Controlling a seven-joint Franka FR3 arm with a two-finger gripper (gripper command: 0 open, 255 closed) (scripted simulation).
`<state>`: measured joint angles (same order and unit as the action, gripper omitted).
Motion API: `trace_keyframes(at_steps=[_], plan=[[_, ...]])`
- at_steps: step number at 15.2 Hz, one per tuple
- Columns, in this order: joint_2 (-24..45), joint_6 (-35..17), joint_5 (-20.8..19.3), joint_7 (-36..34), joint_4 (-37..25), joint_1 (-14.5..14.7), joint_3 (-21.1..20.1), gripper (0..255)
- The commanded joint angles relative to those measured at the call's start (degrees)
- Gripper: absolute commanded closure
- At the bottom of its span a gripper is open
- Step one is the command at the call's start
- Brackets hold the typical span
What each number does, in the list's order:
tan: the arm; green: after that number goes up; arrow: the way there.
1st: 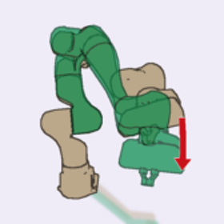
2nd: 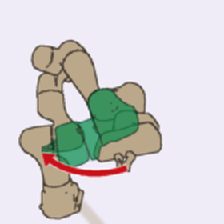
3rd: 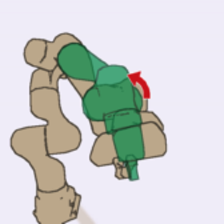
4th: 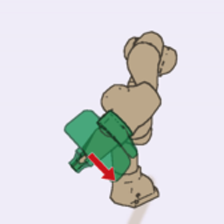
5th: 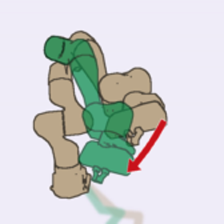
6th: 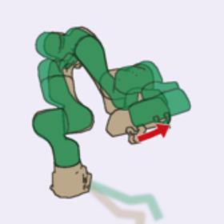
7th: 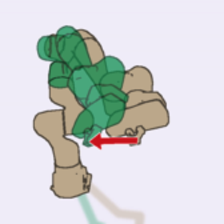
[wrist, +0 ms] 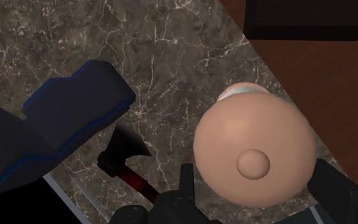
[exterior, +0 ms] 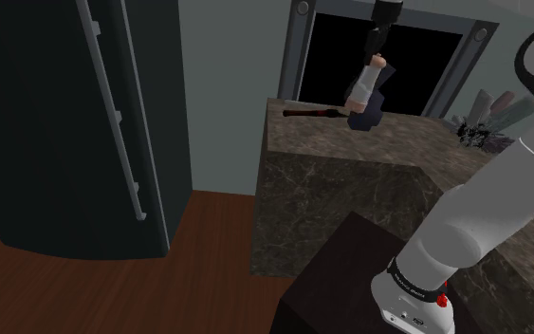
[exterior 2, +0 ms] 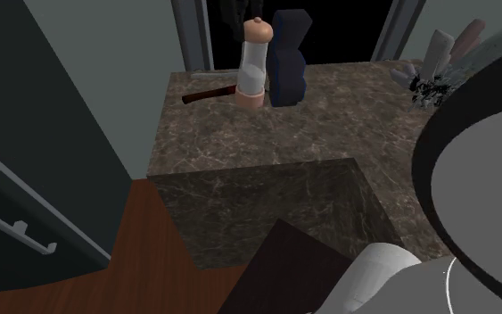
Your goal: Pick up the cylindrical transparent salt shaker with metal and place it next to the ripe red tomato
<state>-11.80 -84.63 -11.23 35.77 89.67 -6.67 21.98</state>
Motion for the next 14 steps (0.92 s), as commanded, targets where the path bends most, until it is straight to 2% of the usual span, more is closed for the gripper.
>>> trace_keyframes(at_steps=[1,7,14], plan=[[-3.8,0.9,-1.4,0.3,2.6,-0.4,-0.2,255],[-14.5,4.4,-5.0,2.1,9.0,-2.2,-0.7,255],[-25.1,10.0,-8.7,5.9,12.9,-4.8,-0.8,255]])
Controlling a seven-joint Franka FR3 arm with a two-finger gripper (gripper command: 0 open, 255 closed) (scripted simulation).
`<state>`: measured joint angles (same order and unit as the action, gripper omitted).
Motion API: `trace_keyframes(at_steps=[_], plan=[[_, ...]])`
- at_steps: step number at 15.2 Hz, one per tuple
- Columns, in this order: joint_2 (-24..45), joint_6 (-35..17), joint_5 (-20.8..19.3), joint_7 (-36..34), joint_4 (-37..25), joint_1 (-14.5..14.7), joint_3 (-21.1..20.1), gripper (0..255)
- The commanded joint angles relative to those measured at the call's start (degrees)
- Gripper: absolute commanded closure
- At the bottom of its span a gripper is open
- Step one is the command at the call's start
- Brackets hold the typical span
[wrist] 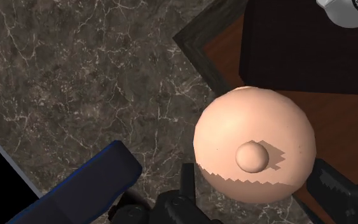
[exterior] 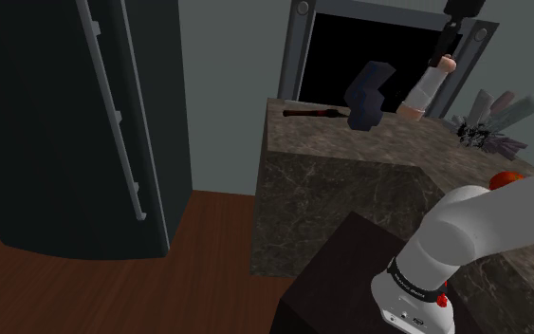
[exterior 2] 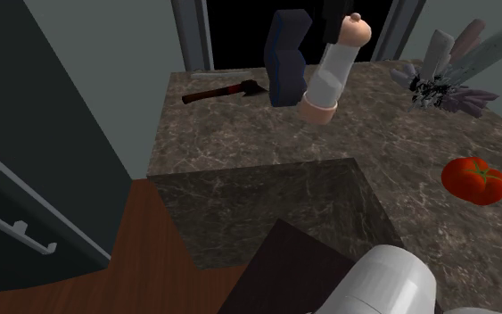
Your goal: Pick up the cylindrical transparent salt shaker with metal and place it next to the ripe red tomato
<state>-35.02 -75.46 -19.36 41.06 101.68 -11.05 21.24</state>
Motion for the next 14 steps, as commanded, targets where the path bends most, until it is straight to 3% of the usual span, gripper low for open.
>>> trace_keyframes(at_steps=[1,14], plan=[[-3.2,1.7,-1.1,1.2,1.1,-0.9,0.0,255],[-16.2,14.6,-8.7,13.3,-1.9,-5.5,2.0,255]])
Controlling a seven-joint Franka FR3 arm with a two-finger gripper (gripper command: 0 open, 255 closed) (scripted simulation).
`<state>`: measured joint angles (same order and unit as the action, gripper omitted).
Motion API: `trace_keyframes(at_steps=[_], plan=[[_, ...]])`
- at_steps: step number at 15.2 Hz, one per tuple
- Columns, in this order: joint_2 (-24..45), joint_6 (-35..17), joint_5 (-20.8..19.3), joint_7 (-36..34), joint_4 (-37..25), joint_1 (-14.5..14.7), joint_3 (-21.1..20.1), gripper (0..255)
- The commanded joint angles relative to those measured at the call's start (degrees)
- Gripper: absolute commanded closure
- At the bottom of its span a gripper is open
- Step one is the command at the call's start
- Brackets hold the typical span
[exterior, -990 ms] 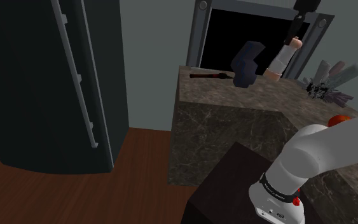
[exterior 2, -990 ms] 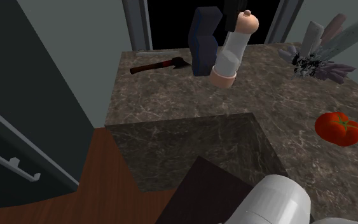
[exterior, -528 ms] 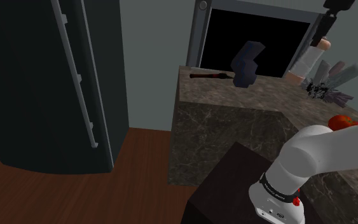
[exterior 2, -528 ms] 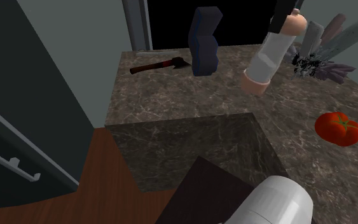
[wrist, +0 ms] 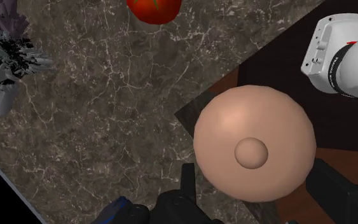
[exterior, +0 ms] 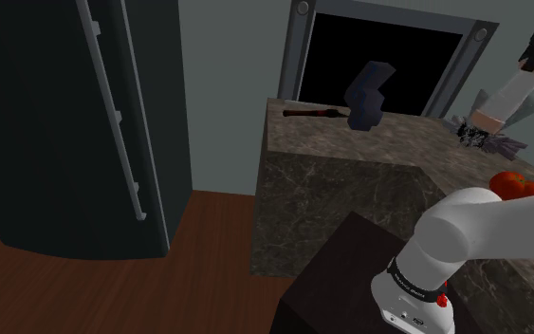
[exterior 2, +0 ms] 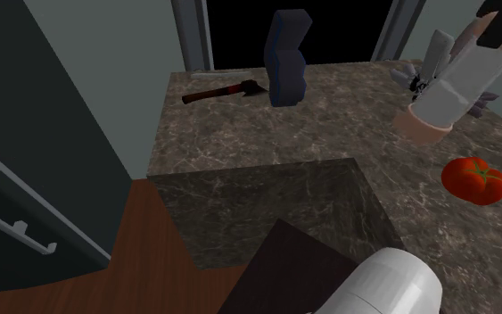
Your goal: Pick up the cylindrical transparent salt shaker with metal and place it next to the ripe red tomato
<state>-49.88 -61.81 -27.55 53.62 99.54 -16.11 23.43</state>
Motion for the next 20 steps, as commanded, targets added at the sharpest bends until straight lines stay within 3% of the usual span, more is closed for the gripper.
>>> trace_keyframes(at_steps=[1,7,20], plan=[[-2.0,2.0,-1.3,2.0,-0.4,-0.8,0.1,255],[-4.8,8.4,-6.6,10.6,-6.7,-2.0,2.2,255],[-14.8,2.3,-7.9,7.2,9.7,-4.0,3.0,255]])
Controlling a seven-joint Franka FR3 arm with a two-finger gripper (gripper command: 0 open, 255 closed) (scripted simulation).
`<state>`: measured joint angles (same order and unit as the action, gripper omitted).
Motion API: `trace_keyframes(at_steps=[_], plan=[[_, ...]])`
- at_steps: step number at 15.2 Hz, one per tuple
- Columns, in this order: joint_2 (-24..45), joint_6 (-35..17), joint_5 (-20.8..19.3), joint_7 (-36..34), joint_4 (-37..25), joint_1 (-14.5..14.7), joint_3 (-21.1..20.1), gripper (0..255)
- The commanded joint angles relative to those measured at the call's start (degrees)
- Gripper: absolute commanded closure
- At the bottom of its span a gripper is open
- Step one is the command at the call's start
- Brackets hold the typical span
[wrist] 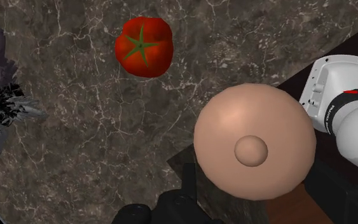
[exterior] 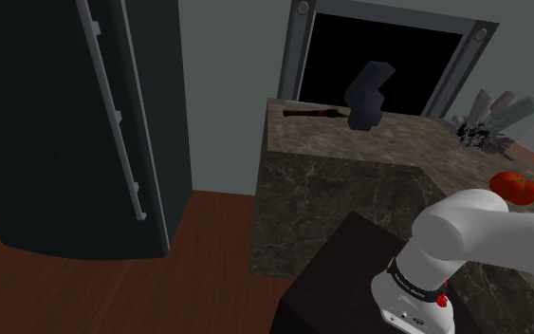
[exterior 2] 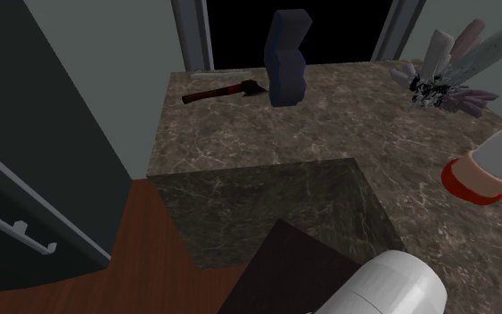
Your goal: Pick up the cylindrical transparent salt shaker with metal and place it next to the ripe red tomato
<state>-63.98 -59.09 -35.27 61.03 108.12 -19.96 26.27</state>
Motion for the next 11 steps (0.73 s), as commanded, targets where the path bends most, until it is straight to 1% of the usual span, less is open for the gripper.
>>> trace_keyframes(at_steps=[1,11], plan=[[-1.4,-0.9,-0.3,-0.4,2.3,-0.3,0.2,255],[-8.1,-4.9,-2.1,-2.1,13.0,-1.8,1.9,255]])
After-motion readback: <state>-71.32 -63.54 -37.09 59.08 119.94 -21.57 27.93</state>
